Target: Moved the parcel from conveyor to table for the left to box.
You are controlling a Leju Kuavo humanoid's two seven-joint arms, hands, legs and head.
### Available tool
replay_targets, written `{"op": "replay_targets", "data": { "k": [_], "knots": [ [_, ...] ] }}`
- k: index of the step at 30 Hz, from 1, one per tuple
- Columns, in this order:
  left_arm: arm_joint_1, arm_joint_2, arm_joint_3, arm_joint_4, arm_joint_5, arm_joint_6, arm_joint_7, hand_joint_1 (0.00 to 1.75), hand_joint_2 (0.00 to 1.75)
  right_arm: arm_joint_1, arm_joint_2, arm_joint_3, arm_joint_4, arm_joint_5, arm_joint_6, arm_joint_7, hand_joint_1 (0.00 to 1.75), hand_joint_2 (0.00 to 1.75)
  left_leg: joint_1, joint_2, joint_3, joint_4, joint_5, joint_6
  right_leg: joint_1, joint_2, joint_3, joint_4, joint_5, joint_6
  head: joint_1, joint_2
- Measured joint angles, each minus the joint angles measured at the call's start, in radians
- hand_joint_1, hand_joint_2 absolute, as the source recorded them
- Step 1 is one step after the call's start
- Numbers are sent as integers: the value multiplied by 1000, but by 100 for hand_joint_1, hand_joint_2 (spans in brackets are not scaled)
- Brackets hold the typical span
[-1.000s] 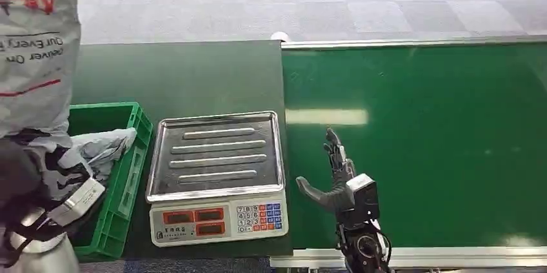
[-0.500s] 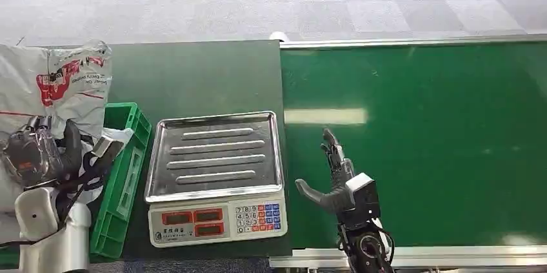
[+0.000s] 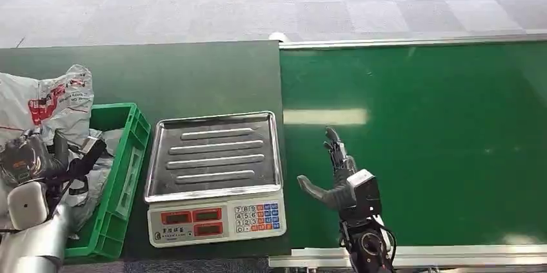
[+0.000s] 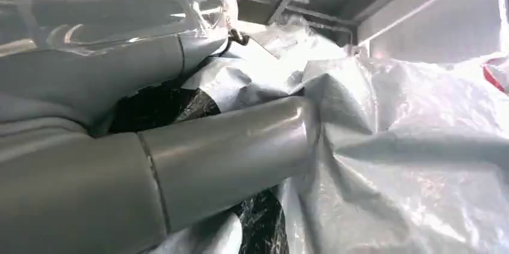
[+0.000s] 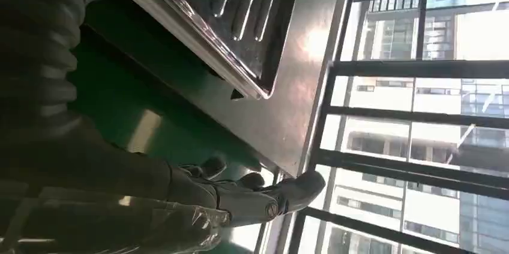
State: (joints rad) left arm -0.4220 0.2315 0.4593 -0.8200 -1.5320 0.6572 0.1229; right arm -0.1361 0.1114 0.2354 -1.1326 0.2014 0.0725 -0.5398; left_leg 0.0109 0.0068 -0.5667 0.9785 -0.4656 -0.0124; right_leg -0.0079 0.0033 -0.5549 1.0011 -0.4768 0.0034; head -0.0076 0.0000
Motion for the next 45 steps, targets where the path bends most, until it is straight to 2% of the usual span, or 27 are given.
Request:
{"op": "replay_targets", "data": {
  "k": [8,9,20,33,34,38,40,42,45],
  "knots": [
    [-54,39,-30,153,-3,-80,40,175,0,-10,4,-5,5,8,4,0,0,175,0,0,4,-2,1,-1,0,1,2,0,0,-1,0,0],
    [-57,41,-32,161,-3,-82,40,175,175,-10,4,-6,5,8,4,0,0,175,0,0,4,-2,0,-1,0,1,2,0,0,-1,0,0],
    [-86,39,-91,207,4,-267,-22,175,175,-15,11,-19,16,24,14,-1,0,175,0,-1,9,-3,0,-1,-1,0,8,0,-1,-1,0,0],
    [-86,30,-120,207,12,-282,-28,175,175,-16,18,-23,22,25,18,-1,0,175,-1,-1,13,-3,0,-1,-1,-1,12,0,-1,-1,0,0],
    [-86,30,-120,207,12,-282,-28,0,0,-16,18,-23,22,25,18,-1,0,175,-1,-2,13,-3,0,-1,-1,-1,12,0,-1,-1,0,0],
    [-86,26,-122,207,39,-295,-57,0,0,-16,18,-23,22,26,19,-1,0,175,-1,-2,13,-3,0,-1,-1,-1,11,0,-1,-1,0,0],
    [-77,19,-128,170,174,-400,-129,0,0,-15,23,-25,23,36,23,0,0,175,-1,-4,13,-3,1,-1,-2,-4,12,0,-2,-1,0,0],
    [-48,12,-158,82,319,-522,-110,0,0,-14,31,-26,25,45,24,0,0,175,-1,-11,13,-3,1,-1,-2,-10,13,0,-5,0,0,0],
    [-3,7,-228,-22,475,-598,-105,0,0,-9,35,-27,26,54,31,-3,0,175,-2,-18,13,-3,1,-1,-4,-18,16,0,-6,0,0,0]
  ]
}}
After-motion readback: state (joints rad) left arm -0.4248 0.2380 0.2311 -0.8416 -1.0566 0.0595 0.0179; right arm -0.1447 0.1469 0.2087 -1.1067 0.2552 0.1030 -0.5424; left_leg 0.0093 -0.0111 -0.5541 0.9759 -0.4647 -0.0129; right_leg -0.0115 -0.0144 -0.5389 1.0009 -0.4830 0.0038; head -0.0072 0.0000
